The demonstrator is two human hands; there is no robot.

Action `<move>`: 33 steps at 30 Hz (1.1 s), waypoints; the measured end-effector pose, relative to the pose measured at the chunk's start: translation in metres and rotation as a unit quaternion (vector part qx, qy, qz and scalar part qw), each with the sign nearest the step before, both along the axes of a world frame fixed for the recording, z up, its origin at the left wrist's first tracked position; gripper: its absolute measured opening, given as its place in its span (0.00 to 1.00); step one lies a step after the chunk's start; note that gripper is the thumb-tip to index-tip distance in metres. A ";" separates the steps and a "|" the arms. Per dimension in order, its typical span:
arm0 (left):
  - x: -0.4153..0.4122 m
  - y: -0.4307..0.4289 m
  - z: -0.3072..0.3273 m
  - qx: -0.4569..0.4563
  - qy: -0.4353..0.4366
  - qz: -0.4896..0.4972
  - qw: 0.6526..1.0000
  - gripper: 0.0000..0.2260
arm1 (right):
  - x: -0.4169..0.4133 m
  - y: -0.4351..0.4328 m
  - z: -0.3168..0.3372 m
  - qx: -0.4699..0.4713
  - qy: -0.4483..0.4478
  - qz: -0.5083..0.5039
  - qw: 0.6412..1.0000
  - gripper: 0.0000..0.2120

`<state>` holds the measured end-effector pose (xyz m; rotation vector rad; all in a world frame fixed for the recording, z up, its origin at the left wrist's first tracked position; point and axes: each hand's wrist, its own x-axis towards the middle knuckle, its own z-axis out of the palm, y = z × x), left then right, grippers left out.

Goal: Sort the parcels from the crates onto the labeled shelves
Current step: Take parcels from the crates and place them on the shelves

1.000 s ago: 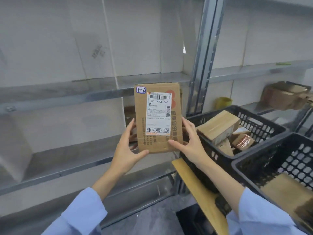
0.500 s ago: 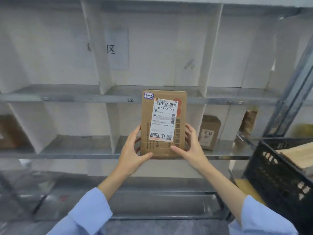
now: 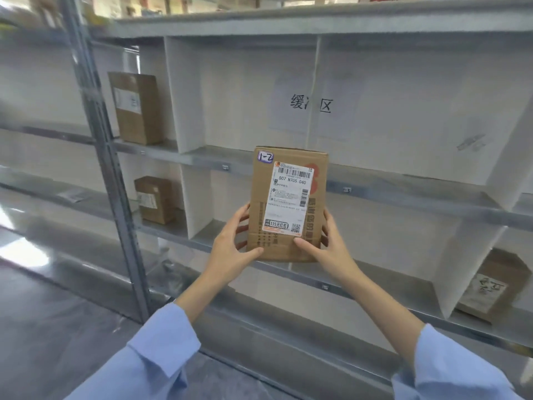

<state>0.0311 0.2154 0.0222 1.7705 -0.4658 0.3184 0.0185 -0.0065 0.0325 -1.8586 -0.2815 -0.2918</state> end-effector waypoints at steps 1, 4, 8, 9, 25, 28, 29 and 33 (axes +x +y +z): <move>0.005 0.011 0.002 0.001 -0.002 0.010 1.000 0.39 | 0.010 0.011 0.003 0.002 -0.005 0.003 1.000 0.45; 0.022 0.040 0.010 0.006 -0.010 0.035 0.999 0.39 | 0.043 0.041 0.007 0.011 -0.026 0.005 1.000 0.47; 0.063 0.075 0.023 0.042 -0.027 0.063 0.997 0.40 | 0.093 0.074 0.009 0.040 -0.050 0.017 0.998 0.46; 0.076 0.083 0.029 0.056 -0.032 0.068 0.996 0.40 | 0.107 0.081 0.011 0.051 -0.056 0.018 0.997 0.45; 0.280 0.179 0.083 0.422 -0.153 0.298 0.842 0.31 | 0.352 0.164 0.076 0.085 -0.139 -0.032 0.986 0.43; 0.307 0.187 0.079 0.452 -0.164 0.302 0.823 0.33 | 0.386 0.174 0.078 0.079 -0.139 -0.058 0.985 0.42; 0.315 0.189 0.078 0.456 -0.167 0.300 0.821 0.33 | 0.396 0.178 0.078 0.074 -0.134 -0.066 0.986 0.42; 0.346 0.199 0.079 0.472 -0.188 0.288 0.812 0.32 | 0.436 0.190 0.077 0.043 -0.132 -0.092 0.986 0.43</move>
